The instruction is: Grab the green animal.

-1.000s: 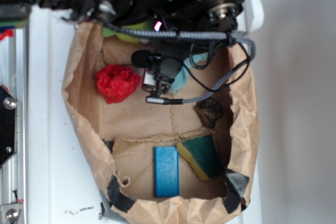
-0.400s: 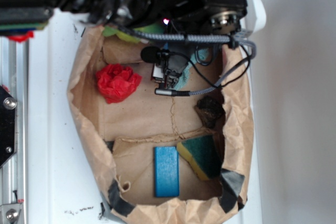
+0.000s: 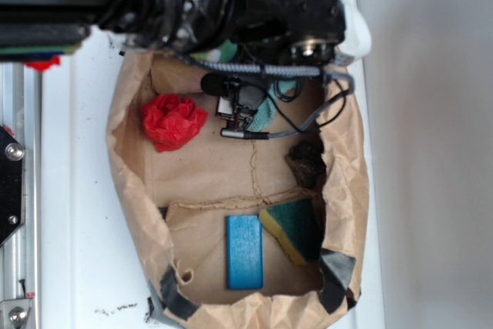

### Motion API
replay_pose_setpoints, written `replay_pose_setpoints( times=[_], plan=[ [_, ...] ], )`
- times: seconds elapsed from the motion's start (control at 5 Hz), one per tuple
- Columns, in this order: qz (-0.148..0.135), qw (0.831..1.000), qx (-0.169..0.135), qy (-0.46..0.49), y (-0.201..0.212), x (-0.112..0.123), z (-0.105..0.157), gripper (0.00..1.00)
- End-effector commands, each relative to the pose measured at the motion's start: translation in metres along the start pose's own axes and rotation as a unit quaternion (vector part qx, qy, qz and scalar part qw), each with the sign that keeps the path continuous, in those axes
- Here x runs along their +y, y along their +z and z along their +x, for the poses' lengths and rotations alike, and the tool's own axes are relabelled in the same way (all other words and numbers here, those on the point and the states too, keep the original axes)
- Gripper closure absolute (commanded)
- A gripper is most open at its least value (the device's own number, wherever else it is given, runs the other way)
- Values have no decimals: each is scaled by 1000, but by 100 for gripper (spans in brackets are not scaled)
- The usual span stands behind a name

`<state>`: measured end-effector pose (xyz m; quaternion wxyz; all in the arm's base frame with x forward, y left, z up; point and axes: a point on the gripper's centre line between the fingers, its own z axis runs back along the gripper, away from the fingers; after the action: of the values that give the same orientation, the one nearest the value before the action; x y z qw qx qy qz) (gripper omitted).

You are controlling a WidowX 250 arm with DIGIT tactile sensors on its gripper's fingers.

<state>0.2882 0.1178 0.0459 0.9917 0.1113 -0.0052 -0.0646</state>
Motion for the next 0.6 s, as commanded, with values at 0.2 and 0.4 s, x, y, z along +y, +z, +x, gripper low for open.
replay_pose_setpoints(
  times=[0.2,0.4],
  plan=[
    [46,999,-5,6,-10,2,-3,0],
    [30,999,-11,2,-8,1,-3,100]
  ],
)
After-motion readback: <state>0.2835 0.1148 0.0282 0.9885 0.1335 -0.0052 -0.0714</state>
